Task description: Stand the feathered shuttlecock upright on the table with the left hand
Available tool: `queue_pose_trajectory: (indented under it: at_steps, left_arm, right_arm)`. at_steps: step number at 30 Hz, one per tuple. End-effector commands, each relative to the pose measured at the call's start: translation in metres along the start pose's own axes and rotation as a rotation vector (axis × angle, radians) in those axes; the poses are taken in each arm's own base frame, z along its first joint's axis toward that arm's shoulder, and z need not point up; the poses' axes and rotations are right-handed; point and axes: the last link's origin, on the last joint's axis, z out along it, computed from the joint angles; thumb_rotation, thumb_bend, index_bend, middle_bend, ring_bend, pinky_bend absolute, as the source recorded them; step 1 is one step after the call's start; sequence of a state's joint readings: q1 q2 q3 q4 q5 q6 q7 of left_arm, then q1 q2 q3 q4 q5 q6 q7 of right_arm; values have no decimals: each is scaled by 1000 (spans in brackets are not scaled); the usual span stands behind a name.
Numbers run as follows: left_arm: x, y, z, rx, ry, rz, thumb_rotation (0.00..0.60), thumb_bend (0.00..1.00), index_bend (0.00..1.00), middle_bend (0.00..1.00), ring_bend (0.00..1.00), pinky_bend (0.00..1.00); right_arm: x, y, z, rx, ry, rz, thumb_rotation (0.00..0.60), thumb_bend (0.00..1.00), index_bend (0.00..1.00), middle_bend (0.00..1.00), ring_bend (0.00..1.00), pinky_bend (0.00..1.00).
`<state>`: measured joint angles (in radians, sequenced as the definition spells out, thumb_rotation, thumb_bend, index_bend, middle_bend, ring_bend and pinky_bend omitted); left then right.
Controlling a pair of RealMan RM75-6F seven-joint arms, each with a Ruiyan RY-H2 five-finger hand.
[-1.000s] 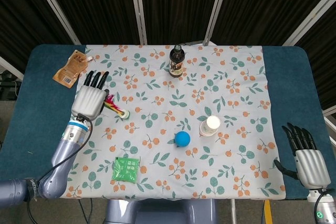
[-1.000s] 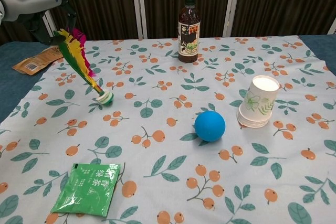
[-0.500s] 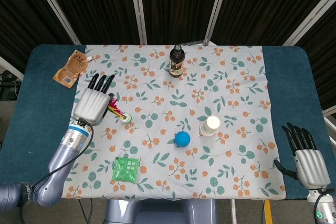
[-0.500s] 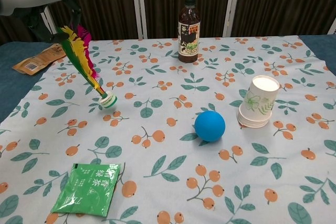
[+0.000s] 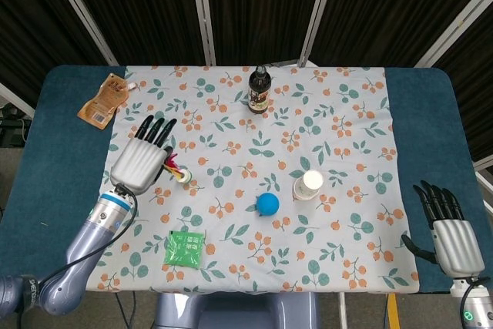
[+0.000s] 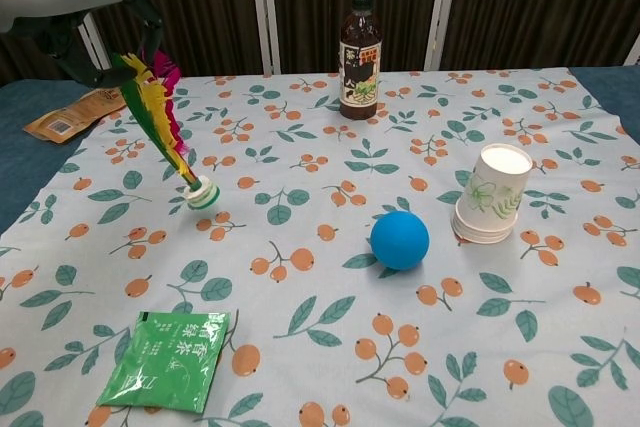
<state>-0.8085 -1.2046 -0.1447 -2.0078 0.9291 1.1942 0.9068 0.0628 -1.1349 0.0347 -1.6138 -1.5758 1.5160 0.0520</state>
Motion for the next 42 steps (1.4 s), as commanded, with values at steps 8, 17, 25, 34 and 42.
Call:
queue_pose_trajectory:
  at_steps: [8,17,25,34,42]
  left_arm:
    - [-4,11,-11,-67,-17,4,600,486,662,22,0,0]
    - [-8,21,-15,-105,-25,0,600,486,643,17,0,0]
    - [-11,26,-17,-119,-31,2,600,466,480,0,0,0]
    - [5,28,-14,-114,53,-60,600,413,252,0,0,0]
    - [17,10,-39,-50,129,-151,600,346,213,0,0,0]
  right_arm:
    - [0,0,0,0,-2,-1,600,148,37,0,0,0]
    - [0,0,0,0,-2,-2,600,148,37,0,0,0]
    - [0,0,0,0,-2,-3,600,147,37,0,0,0]
    - [0,0,0,0,-2,-4,600,149,37,0,0,0]
    - [0,1,0,1,-3,-4,600,148,37,0,0,0]
